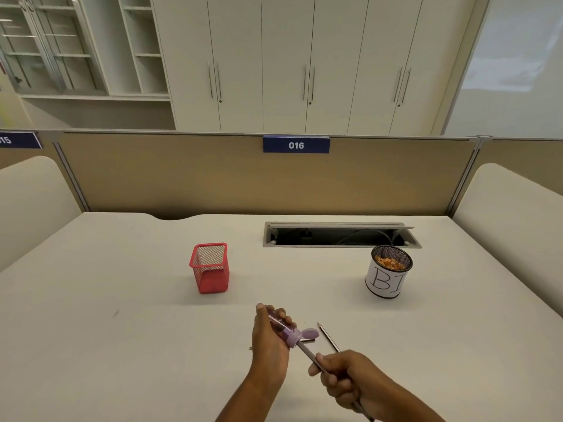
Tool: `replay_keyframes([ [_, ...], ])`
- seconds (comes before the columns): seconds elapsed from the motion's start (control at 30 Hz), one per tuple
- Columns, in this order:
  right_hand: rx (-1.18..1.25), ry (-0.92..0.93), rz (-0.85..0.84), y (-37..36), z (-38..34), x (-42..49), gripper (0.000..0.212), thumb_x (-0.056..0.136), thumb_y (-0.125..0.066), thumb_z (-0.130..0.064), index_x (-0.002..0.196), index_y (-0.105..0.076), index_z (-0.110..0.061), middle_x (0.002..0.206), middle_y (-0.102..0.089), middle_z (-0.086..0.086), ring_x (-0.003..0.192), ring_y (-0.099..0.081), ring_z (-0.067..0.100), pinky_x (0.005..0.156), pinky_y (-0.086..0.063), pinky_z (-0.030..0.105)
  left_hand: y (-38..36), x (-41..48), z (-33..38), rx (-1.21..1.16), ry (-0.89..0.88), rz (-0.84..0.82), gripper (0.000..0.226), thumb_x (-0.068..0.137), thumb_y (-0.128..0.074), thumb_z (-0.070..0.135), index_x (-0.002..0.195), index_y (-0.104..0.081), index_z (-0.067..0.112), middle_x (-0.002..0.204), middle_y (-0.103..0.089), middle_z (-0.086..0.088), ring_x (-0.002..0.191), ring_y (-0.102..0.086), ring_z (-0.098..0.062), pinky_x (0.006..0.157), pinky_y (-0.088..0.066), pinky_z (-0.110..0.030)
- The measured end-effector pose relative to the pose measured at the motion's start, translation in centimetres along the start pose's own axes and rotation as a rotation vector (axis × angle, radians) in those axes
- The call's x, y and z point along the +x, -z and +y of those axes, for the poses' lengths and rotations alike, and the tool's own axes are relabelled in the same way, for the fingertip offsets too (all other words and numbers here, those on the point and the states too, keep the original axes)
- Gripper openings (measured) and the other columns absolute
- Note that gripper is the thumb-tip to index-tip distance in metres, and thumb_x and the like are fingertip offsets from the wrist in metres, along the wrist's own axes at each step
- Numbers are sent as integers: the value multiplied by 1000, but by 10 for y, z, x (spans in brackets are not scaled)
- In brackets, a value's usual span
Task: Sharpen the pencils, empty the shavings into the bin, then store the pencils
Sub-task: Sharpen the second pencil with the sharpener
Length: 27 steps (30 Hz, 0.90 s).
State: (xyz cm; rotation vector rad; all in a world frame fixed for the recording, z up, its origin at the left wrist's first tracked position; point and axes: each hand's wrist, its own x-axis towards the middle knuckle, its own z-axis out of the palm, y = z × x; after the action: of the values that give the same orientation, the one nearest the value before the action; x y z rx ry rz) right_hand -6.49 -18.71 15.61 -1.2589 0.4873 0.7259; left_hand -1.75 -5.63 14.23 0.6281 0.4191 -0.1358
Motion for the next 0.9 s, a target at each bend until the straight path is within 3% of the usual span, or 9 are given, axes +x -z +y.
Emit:
replay_keyframes([
  [0.13, -730, 548, 360, -10, 0, -1, 10, 86, -59, -31, 82, -51, -26, 64, -53, -9, 50, -47, 3, 49, -32, 12, 4, 9, 4, -70, 0, 59, 37, 100, -32, 31, 70, -43, 12, 42, -53, 0, 47, -51, -16, 64, -42, -29],
  [0.2, -1223, 741, 557, -8, 7, 3, 21, 81, -62, -26, 83, -41, -28, 66, -50, -10, 53, -47, 5, 47, -27, 9, 3, 9, 7, -104, -14, 70, 37, 101, -32, 31, 70, -43, 12, 42, -54, -1, 55, -48, -19, 65, -42, -30],
  [0.3, -1484, 1043, 715, -5, 18, 12, 11, 86, -46, -26, 77, -40, -24, 51, -54, -5, 36, -50, 10, 30, -27, 17, 2, 8, 7, -134, -7, 72, 37, 100, -33, 31, 70, -43, 12, 42, -54, -1, 40, -54, -14, 66, -43, -30],
  [0.37, -1543, 1124, 713, -4, 23, 18, 35, 97, -23, -25, 75, -51, -22, 48, -54, -6, 33, -47, 11, 29, -26, 18, 0, 7, 6, -131, -18, 65, 36, 100, -34, 30, 71, -43, 13, 42, -54, -1, 35, -53, -12, 65, -42, -30],
  [0.47, -1265, 786, 587, -13, 13, 9, 30, 89, -39, -26, 68, -57, -15, 47, -42, -8, 47, -38, 19, 42, -22, 17, -2, 7, 4, -85, -27, 44, 35, 100, -34, 31, 71, -43, 13, 42, -53, 0, 34, -51, -11, 63, -41, -29],
  [0.6, -139, 107, 63, 1, -4, 2, 35, 88, -50, -10, 56, -63, -9, 38, -36, -6, 28, -23, 5, 30, -16, 13, -2, 5, 1, -48, -3, -1, 37, 100, -33, 34, 70, -43, 13, 43, -52, 1, 36, -50, -10, 52, -47, -22],
  [0.67, 186, -107, -99, 6, -7, 0, 33, 88, -49, -12, 59, -62, -3, 39, -35, -1, 24, -23, 5, 26, -14, 8, -1, 5, 1, -46, 12, -22, 38, 100, -33, 34, 70, -45, 13, 44, -52, 0, 35, -50, -10, 46, -49, -16],
  [0.77, 139, -79, -77, 3, -6, 3, 34, 92, -47, -14, 66, -64, -2, 42, -40, 1, 26, -28, 5, 24, -18, 11, 2, 8, 0, -33, 33, -13, 39, 100, -32, 35, 71, -45, 12, 43, -53, 0, 36, -51, -10, 48, -49, -19],
  [0.9, -526, 363, 254, -8, -8, -7, 13, 88, -58, -29, 81, -52, -19, 62, -56, -4, 45, -48, 7, 46, -34, 16, 6, 13, 1, -83, 28, 18, 39, 100, -31, 34, 70, -43, 13, 44, -53, 0, 37, -51, -11, 55, -44, -24],
])
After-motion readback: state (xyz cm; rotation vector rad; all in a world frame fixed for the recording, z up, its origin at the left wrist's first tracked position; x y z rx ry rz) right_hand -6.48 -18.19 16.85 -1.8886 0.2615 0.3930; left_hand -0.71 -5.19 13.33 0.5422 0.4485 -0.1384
